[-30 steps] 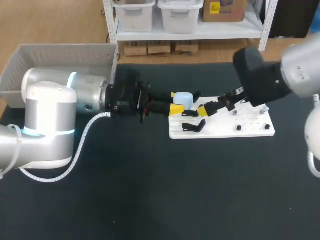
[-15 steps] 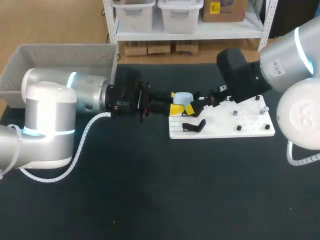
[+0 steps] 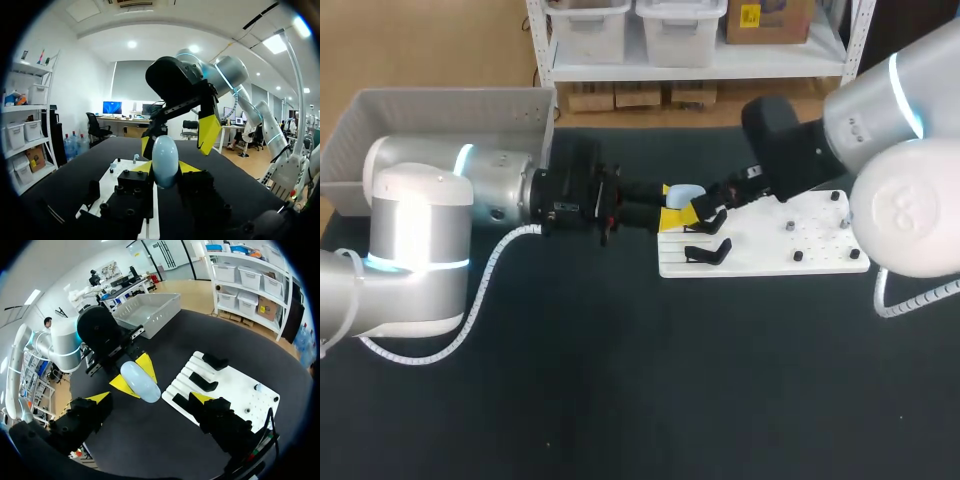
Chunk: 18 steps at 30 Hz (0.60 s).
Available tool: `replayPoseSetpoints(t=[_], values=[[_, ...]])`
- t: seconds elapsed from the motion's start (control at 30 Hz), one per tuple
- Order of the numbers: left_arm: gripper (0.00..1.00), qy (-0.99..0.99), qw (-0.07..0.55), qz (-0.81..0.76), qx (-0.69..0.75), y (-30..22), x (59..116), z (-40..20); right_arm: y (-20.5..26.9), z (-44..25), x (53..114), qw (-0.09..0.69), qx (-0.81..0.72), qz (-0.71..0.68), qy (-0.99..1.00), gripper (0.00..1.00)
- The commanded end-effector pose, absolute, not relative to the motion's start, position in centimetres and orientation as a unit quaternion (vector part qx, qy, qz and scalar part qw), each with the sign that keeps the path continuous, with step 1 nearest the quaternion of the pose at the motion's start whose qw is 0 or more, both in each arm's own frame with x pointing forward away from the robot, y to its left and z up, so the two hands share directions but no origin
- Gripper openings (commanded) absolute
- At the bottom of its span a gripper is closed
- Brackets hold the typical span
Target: Pick up each earbud case from the left stands, insert the matching earbuds, close the lid, and place the case in the box.
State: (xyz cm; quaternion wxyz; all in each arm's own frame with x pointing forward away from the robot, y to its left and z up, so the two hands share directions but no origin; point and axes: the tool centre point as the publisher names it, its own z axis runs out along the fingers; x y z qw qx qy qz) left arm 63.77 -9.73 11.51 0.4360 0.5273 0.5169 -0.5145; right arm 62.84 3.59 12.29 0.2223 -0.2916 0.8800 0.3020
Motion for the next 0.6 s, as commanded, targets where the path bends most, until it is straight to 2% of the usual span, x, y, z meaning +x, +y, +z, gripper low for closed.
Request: replayPoseSetpoints(t=[0.03,0.6], values=[[0.00,0.516,0.439,-0.514,0.526,-9.7,63.7,11.4,3.8,12.0,63.4,0.219,-0.291,0.302,0.881,1.00],[0.00,0.516,0.439,-0.514,0.526,-9.7,63.7,11.4,3.6,11.7,64.5,0.216,-0.281,0.298,0.886,1.00]])
